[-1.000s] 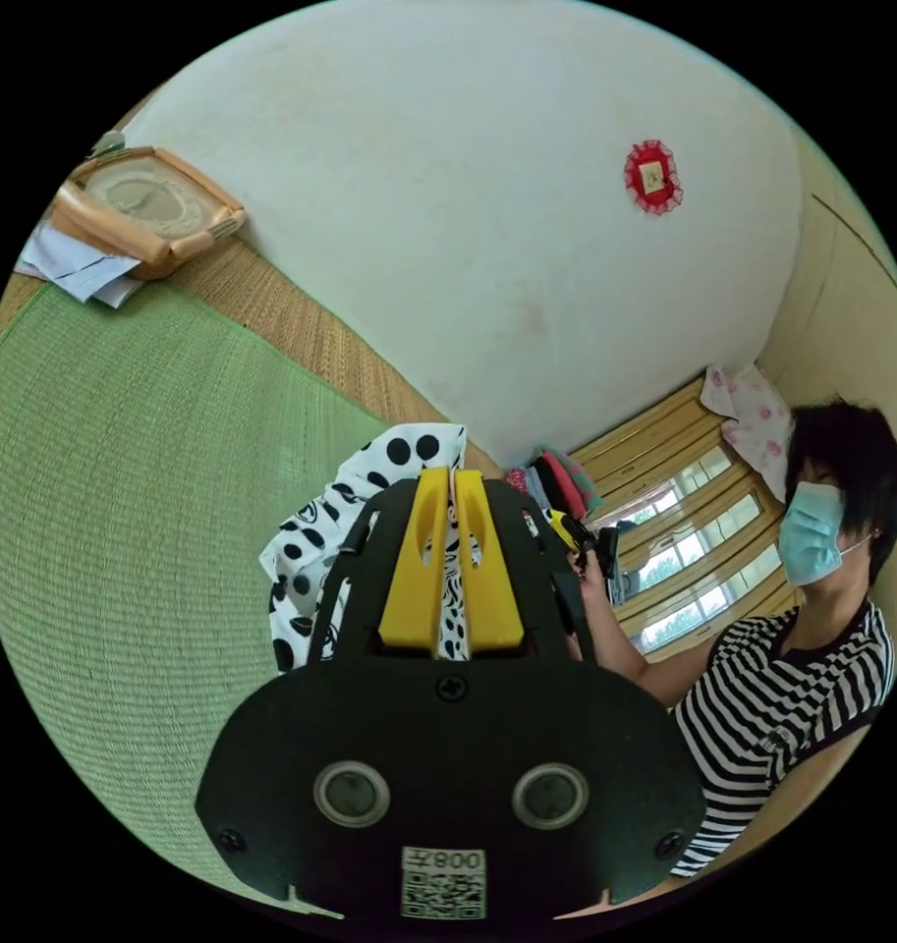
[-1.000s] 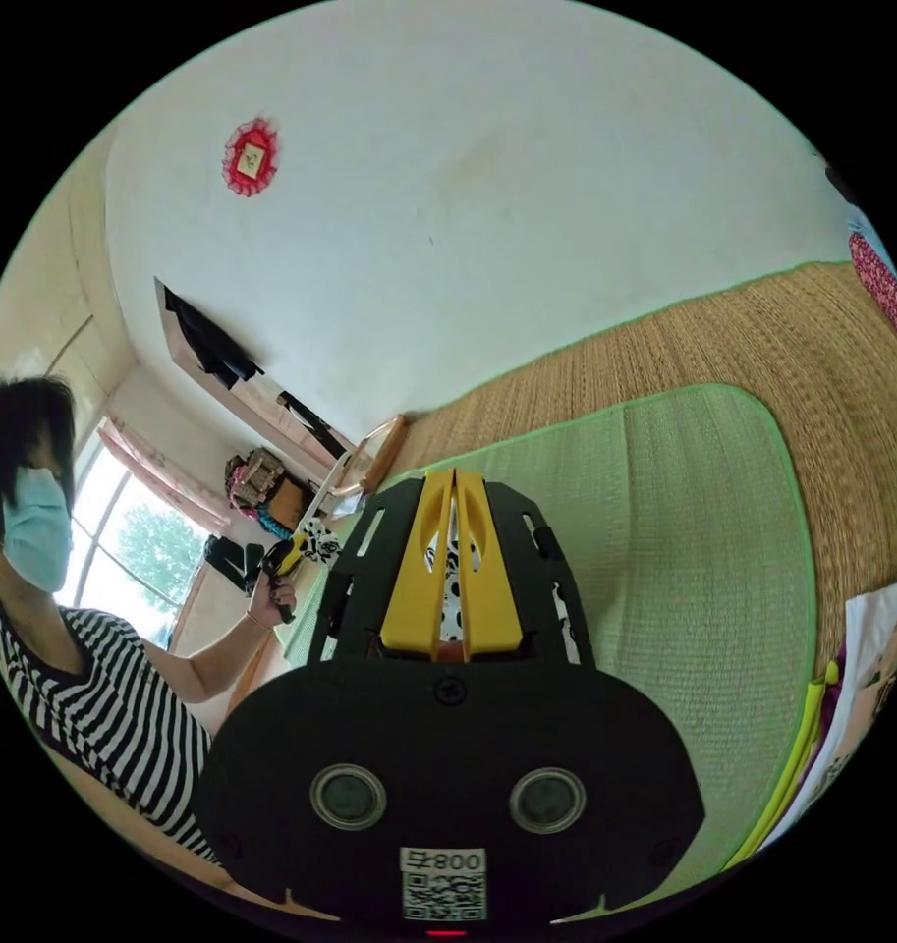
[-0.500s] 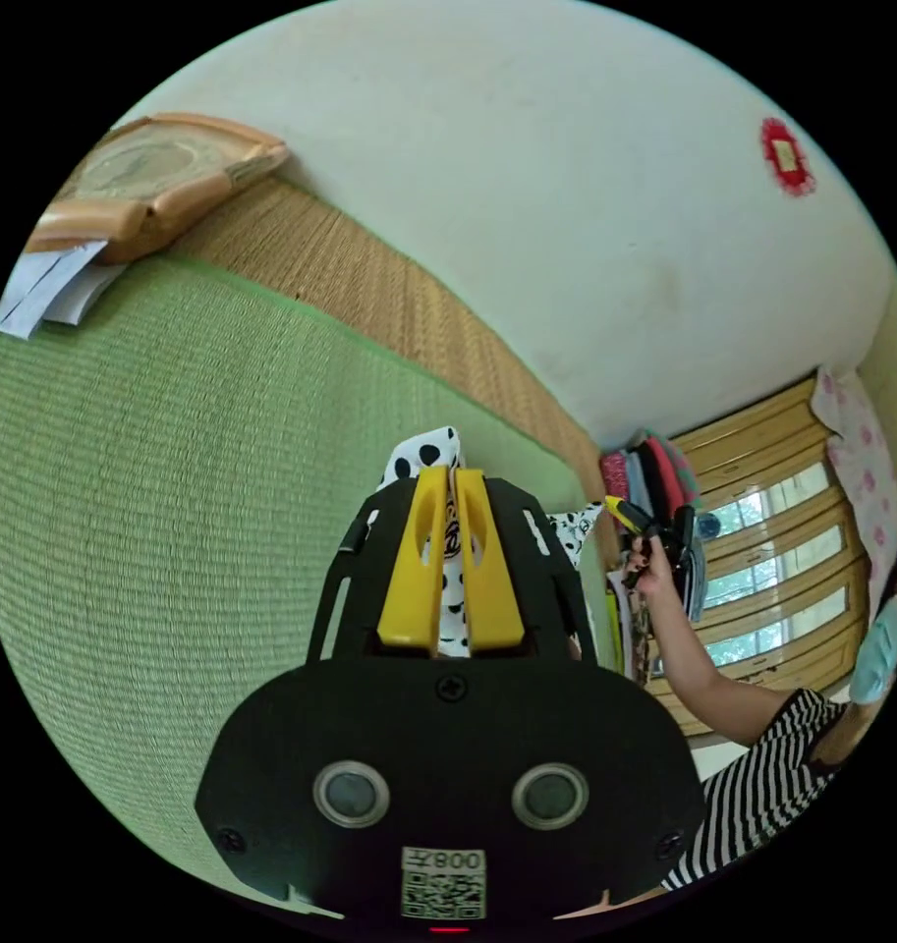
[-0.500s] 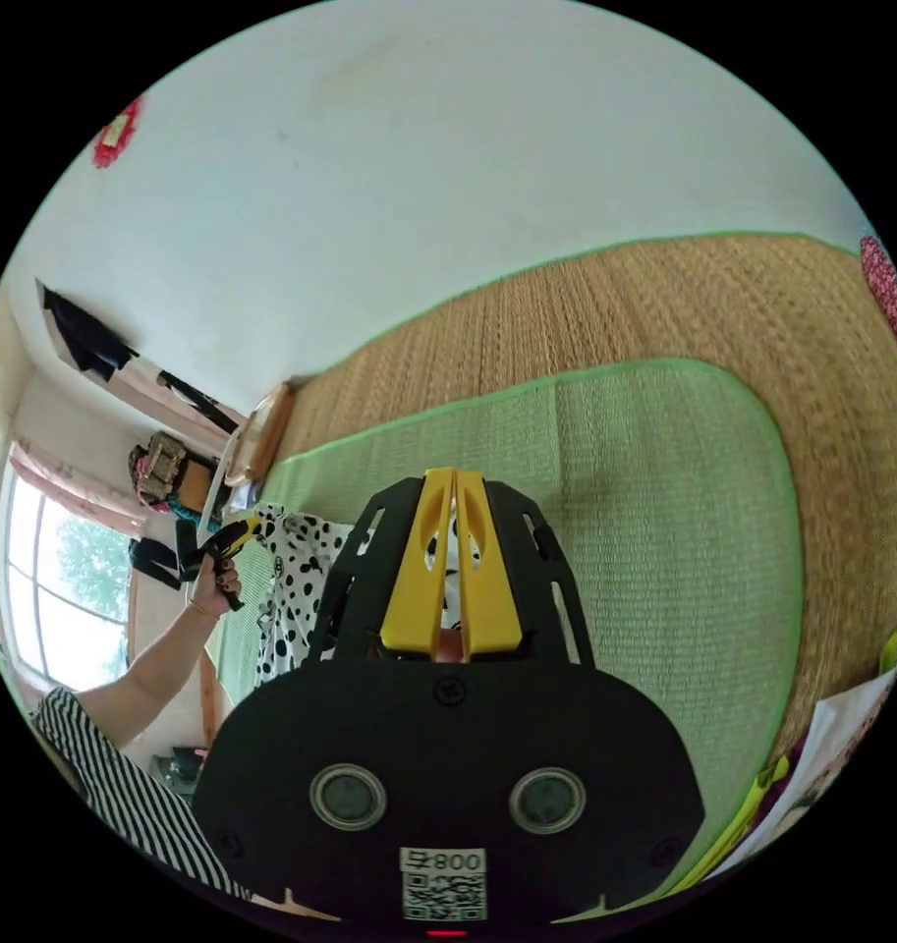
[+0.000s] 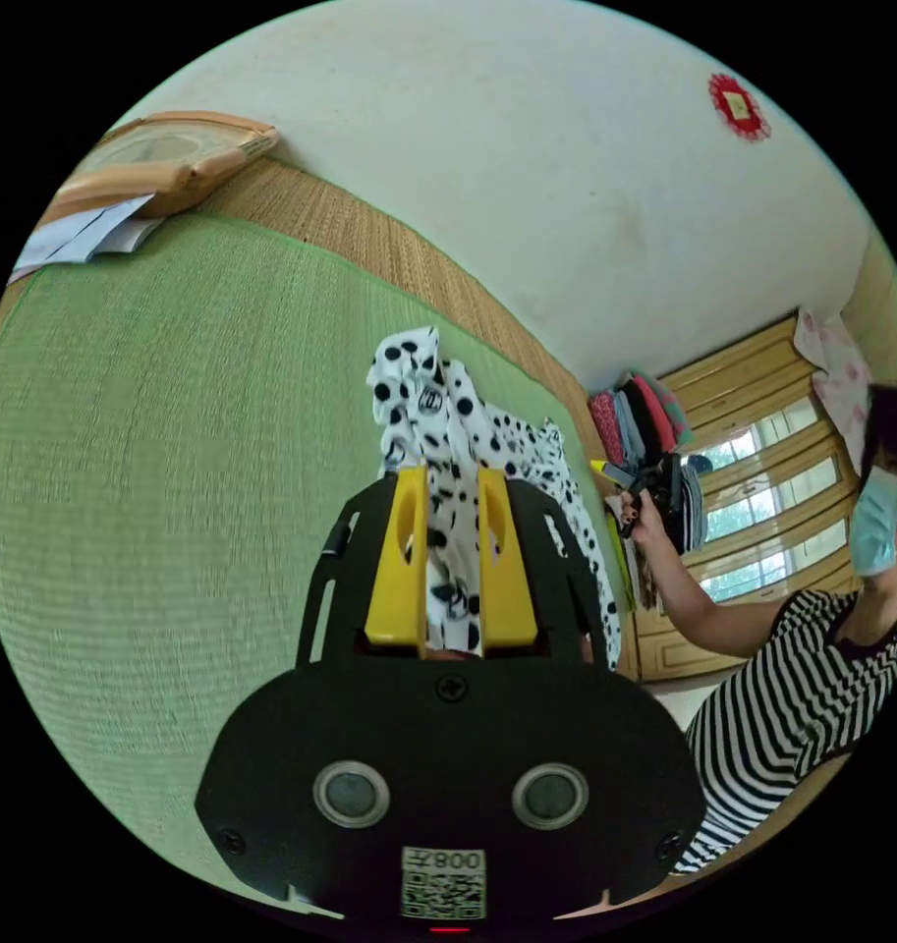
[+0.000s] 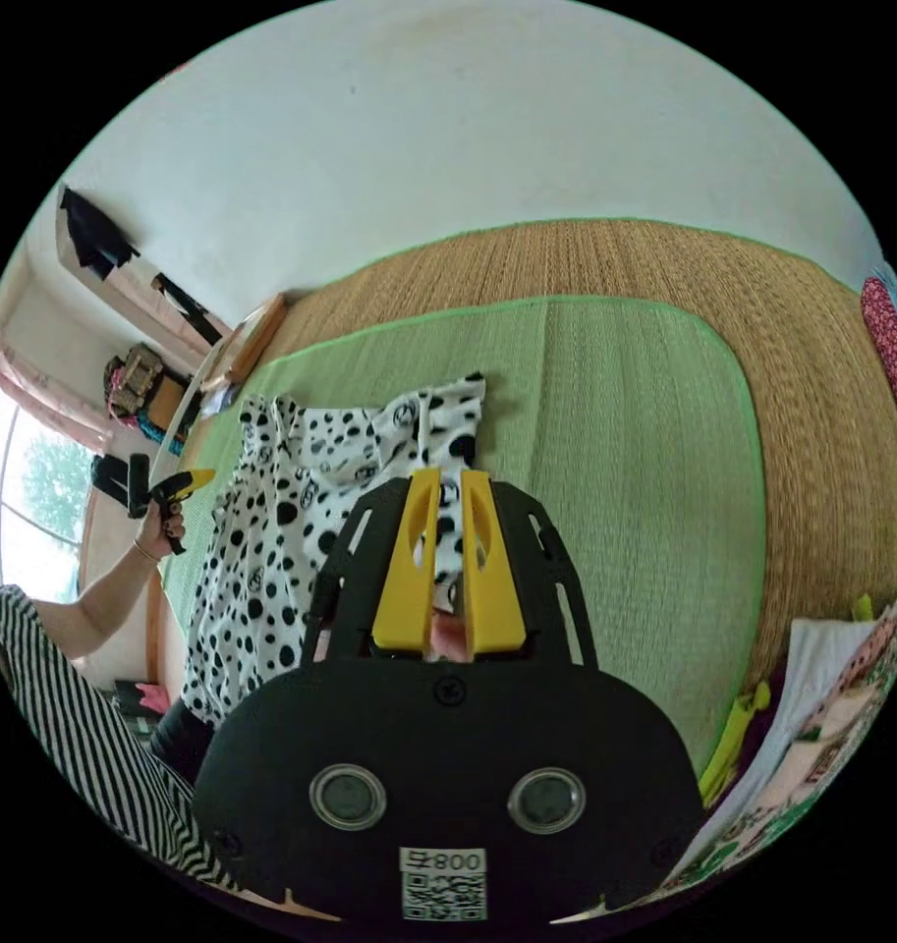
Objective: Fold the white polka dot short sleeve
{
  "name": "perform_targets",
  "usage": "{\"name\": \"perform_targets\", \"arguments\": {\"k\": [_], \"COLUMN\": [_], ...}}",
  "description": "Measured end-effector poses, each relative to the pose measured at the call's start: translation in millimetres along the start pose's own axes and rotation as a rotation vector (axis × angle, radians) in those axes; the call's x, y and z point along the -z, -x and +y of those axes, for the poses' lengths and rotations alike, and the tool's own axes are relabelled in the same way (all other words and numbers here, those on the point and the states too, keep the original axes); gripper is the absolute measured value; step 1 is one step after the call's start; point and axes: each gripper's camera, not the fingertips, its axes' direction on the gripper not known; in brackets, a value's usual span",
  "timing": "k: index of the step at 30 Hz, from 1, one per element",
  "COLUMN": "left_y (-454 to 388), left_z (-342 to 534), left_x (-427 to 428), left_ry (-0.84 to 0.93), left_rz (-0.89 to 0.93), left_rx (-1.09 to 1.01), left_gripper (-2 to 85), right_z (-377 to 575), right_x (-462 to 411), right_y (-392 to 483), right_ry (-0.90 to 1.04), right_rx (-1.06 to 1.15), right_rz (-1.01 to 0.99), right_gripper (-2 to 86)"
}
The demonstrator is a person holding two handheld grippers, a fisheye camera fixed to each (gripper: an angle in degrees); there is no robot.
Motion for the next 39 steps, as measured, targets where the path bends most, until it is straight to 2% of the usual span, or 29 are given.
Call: {"name": "perform_targets", "arguments": {"k": [6,10,16,20,23,26,31,34,37,39], "left_y": [-10,-20,-28,-25,-42,-89,-186,-220,-237,-243], "left_z": [16,14,22,31,33,22,-5,-14,-22,-26], "left_x": [-30,-56,-48,-50,-51,-80,-187,-240,-279,-300], "left_ry": [0.127,0.161,0.066,0.031,-0.058,-0.021,0.217,0.302,0.342,0.382], "left_rz": [-0.13,-0.165,-0.197,-0.192,-0.167,-0.113,0.001,-0.032,-0.047,-0.065], "left_rx": [0.023,0.028,0.052,0.09,0.059,-0.142,-0.548,-0.679,-0.733,-0.734], "left_gripper": [5.9,2.4,1.9,3.5,5.7,6.3,6.9,7.1,7.4,7.7], "right_z": [34,38,40,45,39,32,20,9,0,-5], "right_x": [-31,-43,-44,-41,-36,-29,-43,-76,-96,-102], "right_y": [8,12,11,6,9,23,53,59,54,44], "right_ry": [0.15,0.159,0.188,0.15,0.088,0.03,0.0,0.073,0.099,0.082], "right_rx": [0.035,0.026,0.05,0.044,0.027,0.08,0.203,0.251,0.249,0.218], "right_rz": [0.066,0.111,0.157,0.155,0.185,0.162,0.079,0.076,0.12,0.08], "right_gripper": [5.7,3.7,1.8,1.3,0.7,0.5,0.5,0.5,0.6,0.8]}}
